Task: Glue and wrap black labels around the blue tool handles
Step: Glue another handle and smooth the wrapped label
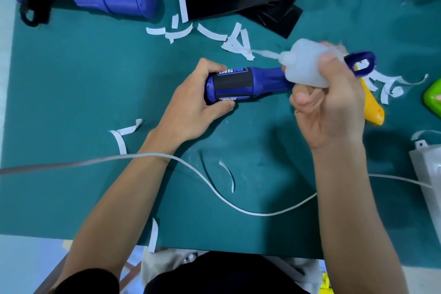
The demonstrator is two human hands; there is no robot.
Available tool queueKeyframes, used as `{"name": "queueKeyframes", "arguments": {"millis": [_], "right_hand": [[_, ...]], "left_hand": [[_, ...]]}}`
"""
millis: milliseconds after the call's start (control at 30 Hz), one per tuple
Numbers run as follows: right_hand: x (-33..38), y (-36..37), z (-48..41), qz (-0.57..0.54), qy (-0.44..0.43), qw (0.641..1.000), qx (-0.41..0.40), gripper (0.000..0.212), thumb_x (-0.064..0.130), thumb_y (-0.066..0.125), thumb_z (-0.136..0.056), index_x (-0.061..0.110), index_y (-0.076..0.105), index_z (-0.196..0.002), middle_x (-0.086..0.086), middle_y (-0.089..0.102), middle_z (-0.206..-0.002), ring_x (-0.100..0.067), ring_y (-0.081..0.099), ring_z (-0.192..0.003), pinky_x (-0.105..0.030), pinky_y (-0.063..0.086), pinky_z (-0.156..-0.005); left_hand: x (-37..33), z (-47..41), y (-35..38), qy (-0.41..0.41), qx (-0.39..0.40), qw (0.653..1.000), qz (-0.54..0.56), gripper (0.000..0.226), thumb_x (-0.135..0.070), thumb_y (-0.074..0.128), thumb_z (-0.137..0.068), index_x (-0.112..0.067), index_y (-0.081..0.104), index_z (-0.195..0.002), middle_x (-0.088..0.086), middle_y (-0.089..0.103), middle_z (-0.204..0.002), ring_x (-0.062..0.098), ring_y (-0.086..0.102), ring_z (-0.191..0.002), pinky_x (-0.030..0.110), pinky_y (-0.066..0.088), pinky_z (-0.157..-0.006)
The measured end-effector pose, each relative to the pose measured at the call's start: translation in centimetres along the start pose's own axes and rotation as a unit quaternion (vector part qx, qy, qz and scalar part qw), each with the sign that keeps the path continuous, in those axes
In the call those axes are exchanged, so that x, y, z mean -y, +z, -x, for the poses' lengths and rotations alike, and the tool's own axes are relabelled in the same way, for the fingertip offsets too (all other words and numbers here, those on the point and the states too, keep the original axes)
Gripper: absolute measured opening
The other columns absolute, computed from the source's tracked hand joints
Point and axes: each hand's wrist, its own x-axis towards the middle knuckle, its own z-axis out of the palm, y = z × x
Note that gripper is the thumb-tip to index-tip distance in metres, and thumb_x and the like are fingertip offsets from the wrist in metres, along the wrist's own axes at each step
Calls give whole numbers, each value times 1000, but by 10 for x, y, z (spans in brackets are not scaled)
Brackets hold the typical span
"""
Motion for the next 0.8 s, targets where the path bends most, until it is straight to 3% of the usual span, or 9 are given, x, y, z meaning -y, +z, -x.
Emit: {"name": "queueKeyframes", "arguments": {"millis": [67, 133, 333, 467, 567, 633, 800], "right_hand": [[-6, 1, 1, 32, -37, 999, -12, 8, 11, 58, -94, 12, 59, -102, 6, 65, -78, -7, 45, -50, -18, 33, -49], [-8, 0, 0, 21, -61, 998, -28, 13, 5, 60, -90, 14, 60, -99, 10, 62, -80, -7, 39, -56, -20, 30, -54], [-12, 4, -2, -66, -33, 995, -72, 13, 13, 59, -86, 17, 61, -74, 0, 51, -72, -17, 30, -52, -28, 30, -54], [-17, 14, 4, 33, -78, 996, -34, 7, 13, 59, -91, 15, 61, -84, 3, 59, -71, -16, 39, -47, -26, 31, -47], [-18, 21, 9, 126, -160, 979, 11, 14, 6, 70, -78, 19, 66, -79, 4, 62, -63, -19, 54, -48, -25, 40, -49], [-21, 24, 13, 169, -197, 966, -1, 18, 4, 71, -76, 8, 57, -85, 4, 64, -64, -24, 60, -50, -27, 45, -51], [-30, 22, 21, 262, -296, 918, 7, 27, 22, 76, -88, 4, 56, -87, -10, 61, -74, -33, 59, -59, -35, 45, -59]], "left_hand": [[0, 0, 0, -2, -2, 1000, 4, 56, -44, 79, -80, -46, 41, -120, -28, 61, -116, 3, 61, -98, 11, 44, -84], [0, 0, 0, -3, -2, 1000, 7, 56, -43, 80, -80, -46, 41, -120, -29, 60, -116, 3, 61, -99, 11, 45, -84], [-2, 1, 1, 1, -5, 1000, 9, 56, -42, 80, -81, -47, 41, -121, -28, 60, -118, 8, 62, -102, 18, 49, -87], [-3, 1, 0, 7, -5, 1000, 9, 56, -42, 80, -81, -46, 41, -121, -31, 59, -121, 5, 61, -104, 14, 46, -88], [-3, 2, -1, 10, -1, 1000, 16, 57, -38, 81, -81, -45, 41, -121, -30, 59, -124, 6, 62, -106, 16, 47, -91], [-3, 2, -1, 17, 1, 1000, 20, 55, -37, 81, -82, -43, 42, -121, -29, 59, -123, 8, 62, -105, 17, 47, -90], [-5, 1, -1, 12, 6, 1000, 24, 52, -37, 80, -81, -40, 45, -119, -28, 60, -122, 6, 62, -105, 19, 48, -90]]}}
